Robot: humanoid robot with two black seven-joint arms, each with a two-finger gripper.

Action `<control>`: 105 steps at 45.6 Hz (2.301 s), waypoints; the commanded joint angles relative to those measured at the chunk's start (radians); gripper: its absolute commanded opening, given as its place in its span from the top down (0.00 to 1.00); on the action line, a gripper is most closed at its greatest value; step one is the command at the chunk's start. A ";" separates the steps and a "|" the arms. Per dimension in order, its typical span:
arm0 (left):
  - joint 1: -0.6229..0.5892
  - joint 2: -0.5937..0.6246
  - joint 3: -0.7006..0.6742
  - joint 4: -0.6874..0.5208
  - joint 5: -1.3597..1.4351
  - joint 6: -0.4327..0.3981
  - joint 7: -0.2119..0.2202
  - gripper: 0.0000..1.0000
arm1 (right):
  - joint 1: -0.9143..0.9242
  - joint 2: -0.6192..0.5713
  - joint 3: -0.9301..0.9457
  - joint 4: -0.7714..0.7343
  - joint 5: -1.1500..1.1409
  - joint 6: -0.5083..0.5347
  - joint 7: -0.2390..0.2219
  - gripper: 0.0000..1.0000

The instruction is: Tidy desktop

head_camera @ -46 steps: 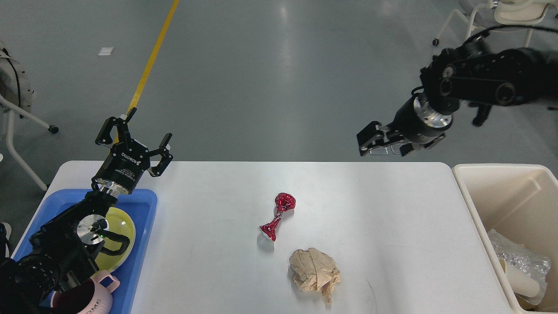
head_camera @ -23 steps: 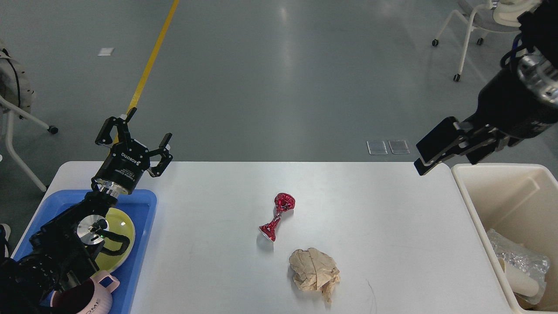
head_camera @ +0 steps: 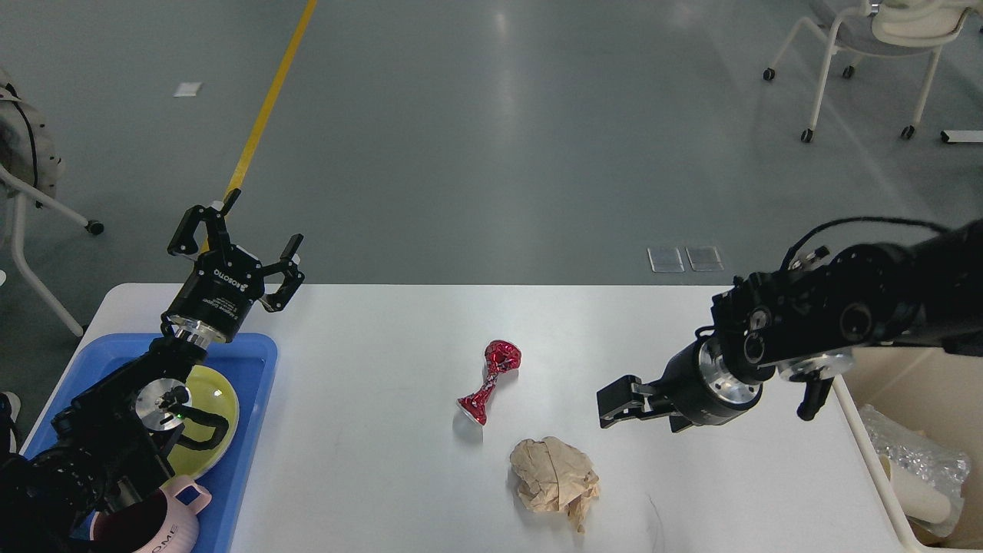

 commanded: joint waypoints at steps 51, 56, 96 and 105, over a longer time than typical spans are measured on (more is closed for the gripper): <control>0.000 0.000 -0.001 0.000 0.000 0.000 0.000 0.00 | -0.401 0.193 0.128 -0.276 0.069 -0.218 -0.007 0.00; 0.000 0.000 -0.001 0.000 0.000 0.000 0.000 0.00 | -0.418 0.204 0.143 -0.274 0.071 -0.235 -0.007 0.00; 0.000 0.000 0.001 0.000 0.000 0.000 0.000 0.00 | -0.409 0.159 0.159 -0.262 0.095 -0.243 0.000 1.00; 0.000 0.000 -0.001 0.000 0.000 0.000 0.000 0.00 | -0.354 0.112 0.087 -0.222 0.094 -0.237 0.000 1.00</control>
